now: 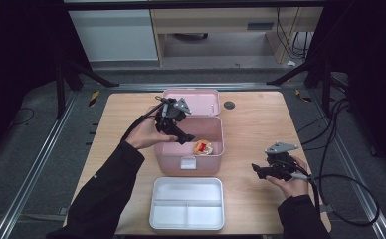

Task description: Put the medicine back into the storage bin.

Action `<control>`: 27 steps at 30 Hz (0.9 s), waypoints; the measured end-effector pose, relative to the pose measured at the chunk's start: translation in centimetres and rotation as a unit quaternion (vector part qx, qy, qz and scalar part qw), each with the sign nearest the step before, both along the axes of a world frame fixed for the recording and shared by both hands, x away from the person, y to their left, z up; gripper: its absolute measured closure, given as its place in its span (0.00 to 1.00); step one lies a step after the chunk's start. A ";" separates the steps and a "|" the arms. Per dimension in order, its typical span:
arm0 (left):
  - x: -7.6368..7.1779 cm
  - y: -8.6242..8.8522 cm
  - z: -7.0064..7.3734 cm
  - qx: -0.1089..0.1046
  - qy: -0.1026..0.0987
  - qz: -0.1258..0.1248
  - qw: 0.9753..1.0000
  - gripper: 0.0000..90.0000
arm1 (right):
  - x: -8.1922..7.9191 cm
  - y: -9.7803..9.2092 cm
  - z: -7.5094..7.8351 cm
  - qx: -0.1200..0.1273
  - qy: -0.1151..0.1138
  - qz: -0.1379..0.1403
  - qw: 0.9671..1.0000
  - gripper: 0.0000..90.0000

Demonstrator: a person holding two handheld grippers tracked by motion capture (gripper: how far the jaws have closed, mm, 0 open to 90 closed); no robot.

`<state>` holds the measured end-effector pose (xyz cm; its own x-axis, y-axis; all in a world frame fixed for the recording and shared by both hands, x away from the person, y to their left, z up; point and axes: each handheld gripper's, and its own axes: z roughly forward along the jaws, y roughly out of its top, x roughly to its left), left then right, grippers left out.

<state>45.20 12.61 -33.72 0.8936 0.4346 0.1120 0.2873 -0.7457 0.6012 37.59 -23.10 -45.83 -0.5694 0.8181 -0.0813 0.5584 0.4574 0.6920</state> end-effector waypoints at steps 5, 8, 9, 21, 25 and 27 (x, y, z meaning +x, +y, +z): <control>-1.7 2.2 0.8 -0.019 -0.015 0.008 1.000 0.21 | -0.1 0.4 0.6 0.001 -0.011 0.012 1.000 0.35; -3.5 4.4 0.9 -0.036 -0.023 0.017 0.999 0.21 | -0.3 1.0 1.2 0.007 -0.024 0.033 0.999 0.38; -3.5 4.4 0.9 -0.036 -0.023 0.017 0.999 0.21 | -0.3 1.2 1.4 0.010 -0.022 0.038 0.999 0.39; -9.3 10.3 -2.2 -0.035 -0.017 0.027 0.999 0.22 | -1.3 3.3 2.6 0.004 -0.028 0.099 0.995 0.43; -10.3 11.3 -4.6 -0.029 0.004 0.027 0.999 0.22 | -1.8 4.3 2.9 0.011 -0.023 0.125 0.992 0.46; -10.8 11.7 -6.0 -0.034 0.015 0.030 0.999 0.22 | -2.0 4.9 3.0 0.010 -0.022 0.137 0.990 0.47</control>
